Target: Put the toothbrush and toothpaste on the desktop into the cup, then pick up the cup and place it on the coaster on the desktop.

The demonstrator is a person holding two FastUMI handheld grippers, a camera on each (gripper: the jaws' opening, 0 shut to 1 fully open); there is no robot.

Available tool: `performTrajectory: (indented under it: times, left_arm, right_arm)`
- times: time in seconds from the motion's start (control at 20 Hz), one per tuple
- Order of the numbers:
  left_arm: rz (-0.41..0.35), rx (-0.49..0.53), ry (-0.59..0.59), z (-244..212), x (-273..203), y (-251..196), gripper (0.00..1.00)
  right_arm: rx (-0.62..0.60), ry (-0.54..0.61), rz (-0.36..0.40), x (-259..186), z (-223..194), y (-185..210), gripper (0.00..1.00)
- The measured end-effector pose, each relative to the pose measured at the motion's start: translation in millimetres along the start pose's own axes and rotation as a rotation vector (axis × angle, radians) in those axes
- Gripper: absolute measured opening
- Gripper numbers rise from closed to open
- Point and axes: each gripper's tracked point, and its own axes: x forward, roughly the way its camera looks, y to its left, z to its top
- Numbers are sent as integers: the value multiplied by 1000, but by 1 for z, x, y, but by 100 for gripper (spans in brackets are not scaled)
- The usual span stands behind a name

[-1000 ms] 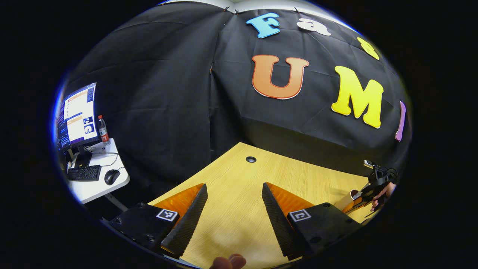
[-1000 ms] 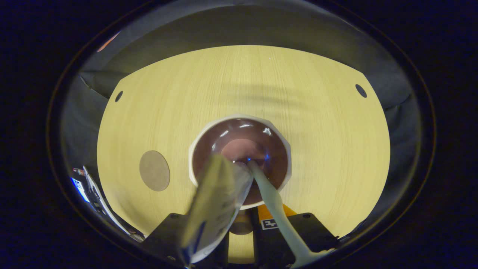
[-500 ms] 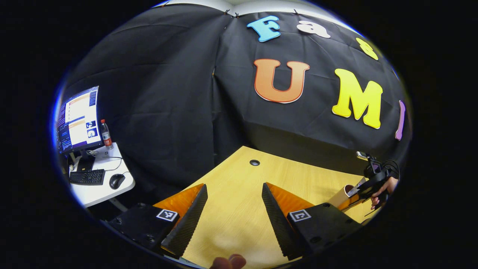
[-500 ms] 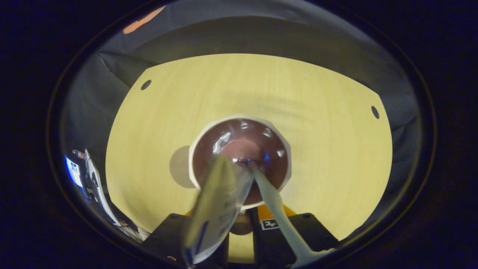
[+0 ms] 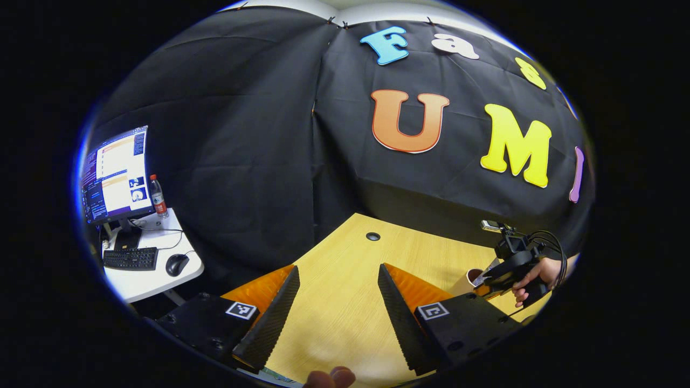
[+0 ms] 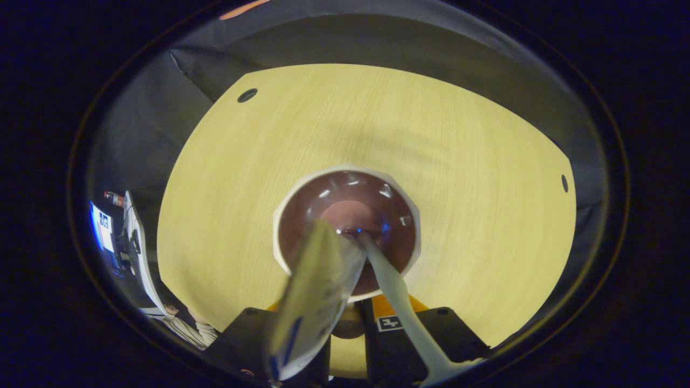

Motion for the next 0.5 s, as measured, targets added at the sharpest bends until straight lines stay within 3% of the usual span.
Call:
performTrajectory:
  times: [0.5]
  left_arm:
    - [8, -4, 27, -6, 3, 14, 92]
  right_arm:
    - [-32, 43, -40, 14, -2, 11, 26]
